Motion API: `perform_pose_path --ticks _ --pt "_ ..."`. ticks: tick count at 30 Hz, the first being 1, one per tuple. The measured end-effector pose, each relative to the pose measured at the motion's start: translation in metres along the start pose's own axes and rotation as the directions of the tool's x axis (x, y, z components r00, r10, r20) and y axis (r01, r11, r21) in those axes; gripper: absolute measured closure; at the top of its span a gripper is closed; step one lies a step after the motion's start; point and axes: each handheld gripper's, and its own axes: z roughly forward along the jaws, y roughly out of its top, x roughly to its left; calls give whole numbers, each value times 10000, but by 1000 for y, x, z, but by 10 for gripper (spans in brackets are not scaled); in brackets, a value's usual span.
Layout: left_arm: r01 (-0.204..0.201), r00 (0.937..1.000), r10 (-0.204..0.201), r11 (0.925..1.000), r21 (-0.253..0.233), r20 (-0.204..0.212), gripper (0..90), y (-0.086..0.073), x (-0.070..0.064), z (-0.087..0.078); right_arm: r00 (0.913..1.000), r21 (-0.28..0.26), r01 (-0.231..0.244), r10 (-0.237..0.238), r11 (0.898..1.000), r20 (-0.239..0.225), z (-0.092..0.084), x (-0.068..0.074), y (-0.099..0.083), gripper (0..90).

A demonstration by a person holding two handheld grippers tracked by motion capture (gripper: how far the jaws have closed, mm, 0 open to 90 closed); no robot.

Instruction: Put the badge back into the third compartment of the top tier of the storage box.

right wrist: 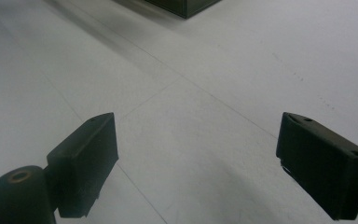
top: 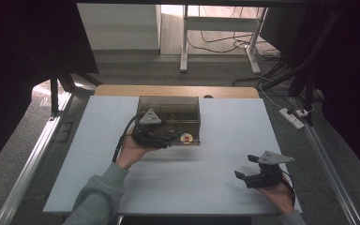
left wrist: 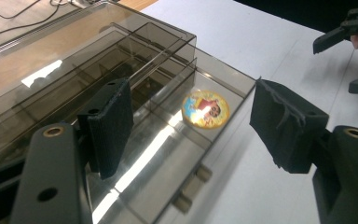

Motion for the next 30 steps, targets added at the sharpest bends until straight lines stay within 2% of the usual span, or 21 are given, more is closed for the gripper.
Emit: perform_pose_path --ticks 5,10,18,30 --pt "-48 9995 50 10000 65 -324 306 -11 0 -15 10000 -51 -16 16 10000 -13 0 0 0 122" --pt "28 9985 -32 10000 -71 -552 303 -17 0 -27 10000 -45 -8 8 10000 7 1 1 0 122" --pt "-33 9957 22 9999 -119 -924 300 -32 1 -39 10000 -39 -10 10 10000 -16 1 0 0 123" --pt "134 9919 -150 9998 -137 -1261 294 -58 2 -61 10000 -65 -17 17 10000 20 0 1 0 123"
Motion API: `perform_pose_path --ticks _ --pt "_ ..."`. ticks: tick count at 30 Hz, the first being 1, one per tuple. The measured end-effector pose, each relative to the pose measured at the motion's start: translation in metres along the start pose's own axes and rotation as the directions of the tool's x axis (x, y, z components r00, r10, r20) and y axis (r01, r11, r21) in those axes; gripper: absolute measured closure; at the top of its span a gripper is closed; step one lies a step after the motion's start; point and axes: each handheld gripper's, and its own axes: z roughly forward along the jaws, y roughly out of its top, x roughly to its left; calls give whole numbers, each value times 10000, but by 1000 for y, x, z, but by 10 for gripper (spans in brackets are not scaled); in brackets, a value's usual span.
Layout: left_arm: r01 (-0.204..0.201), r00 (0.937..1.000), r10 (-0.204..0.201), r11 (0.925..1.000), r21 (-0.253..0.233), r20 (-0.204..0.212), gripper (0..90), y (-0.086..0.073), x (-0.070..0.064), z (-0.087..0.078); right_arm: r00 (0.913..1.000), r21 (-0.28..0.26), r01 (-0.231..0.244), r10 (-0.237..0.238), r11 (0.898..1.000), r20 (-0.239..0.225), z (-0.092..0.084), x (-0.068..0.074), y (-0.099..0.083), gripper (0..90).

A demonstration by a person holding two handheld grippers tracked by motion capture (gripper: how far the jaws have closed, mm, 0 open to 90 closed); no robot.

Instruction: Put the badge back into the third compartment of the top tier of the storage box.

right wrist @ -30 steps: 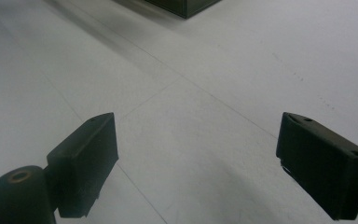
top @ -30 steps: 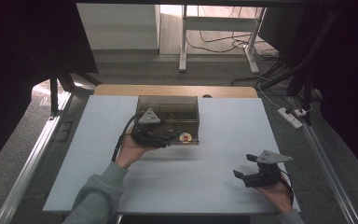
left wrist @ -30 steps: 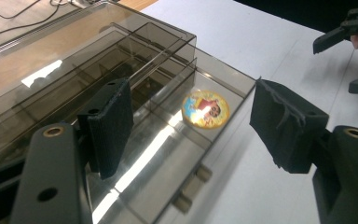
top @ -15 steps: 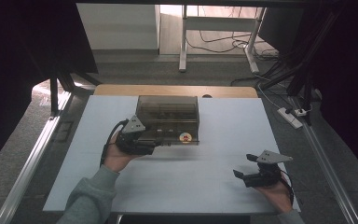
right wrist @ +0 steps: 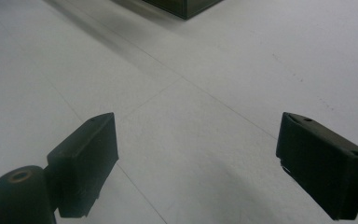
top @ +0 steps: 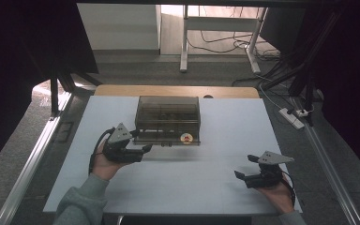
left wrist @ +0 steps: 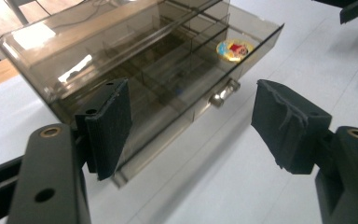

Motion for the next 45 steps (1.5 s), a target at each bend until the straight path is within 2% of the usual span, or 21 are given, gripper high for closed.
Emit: perform_pose_path --ticks 3,15,21,25,30,36,45 --pt "129 9999 -129 9998 126 39 288 -8 1 -3 10000 -32 -33 33 10000 -26 0 0 0 123" --pt "604 9979 -593 9972 431 -275 282 -45 8 -15 10000 110 34 -33 9999 -21 1 0 0 123" --pt "882 9944 -849 9948 516 -629 265 -66 10 -17 10000 106 20 -20 9999 7 1 0 0 123" --pt "881 9949 -833 9924 863 -577 262 -78 10 -16 10000 119 25 -26 9999 31 1 0 0 123" --pt "931 9938 -859 9901 1053 -705 258 -91 11 -19 10000 91 1 -1 10000 57 0 0 0 123" --pt "995 9925 -907 9888 1109 -823 257 -98 13 -23 9999 127 55 -57 9999 125 1 1 0 123" --pt "924 9937 -842 9889 1159 -738 256 -97 10 -21 9999 -8 85 -85 10000 96 0 1 0 124"
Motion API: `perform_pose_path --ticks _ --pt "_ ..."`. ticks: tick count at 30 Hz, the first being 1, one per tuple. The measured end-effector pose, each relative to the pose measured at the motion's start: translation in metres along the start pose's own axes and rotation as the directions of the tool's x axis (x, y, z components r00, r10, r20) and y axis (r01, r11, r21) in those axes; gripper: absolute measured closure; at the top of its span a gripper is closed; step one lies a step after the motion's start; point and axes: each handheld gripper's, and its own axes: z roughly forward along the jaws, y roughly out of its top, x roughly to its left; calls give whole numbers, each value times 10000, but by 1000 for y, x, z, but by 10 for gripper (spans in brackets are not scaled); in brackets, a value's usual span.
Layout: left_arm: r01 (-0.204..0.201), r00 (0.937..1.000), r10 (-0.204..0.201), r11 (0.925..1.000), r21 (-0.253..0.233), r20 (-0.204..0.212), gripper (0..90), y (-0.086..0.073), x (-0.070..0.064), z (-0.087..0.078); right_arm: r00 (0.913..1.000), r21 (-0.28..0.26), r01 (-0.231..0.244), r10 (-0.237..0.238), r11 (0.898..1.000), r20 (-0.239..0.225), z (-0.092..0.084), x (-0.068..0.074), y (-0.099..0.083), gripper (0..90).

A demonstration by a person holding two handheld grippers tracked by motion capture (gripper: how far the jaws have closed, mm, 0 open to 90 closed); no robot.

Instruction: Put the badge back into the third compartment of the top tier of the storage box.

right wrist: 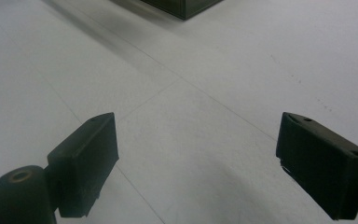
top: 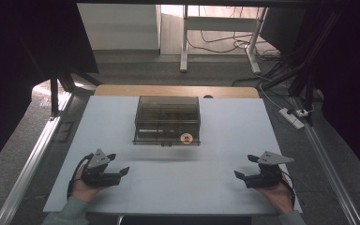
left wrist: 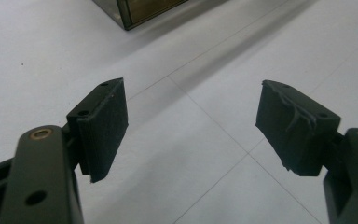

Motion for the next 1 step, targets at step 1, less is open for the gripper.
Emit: perform_pose_path --ticks 1 --pt "-23 10000 23 10000 2 -7 255 0 -1 0 10000 -4 19 -19 10000 19 0 0 0 124"
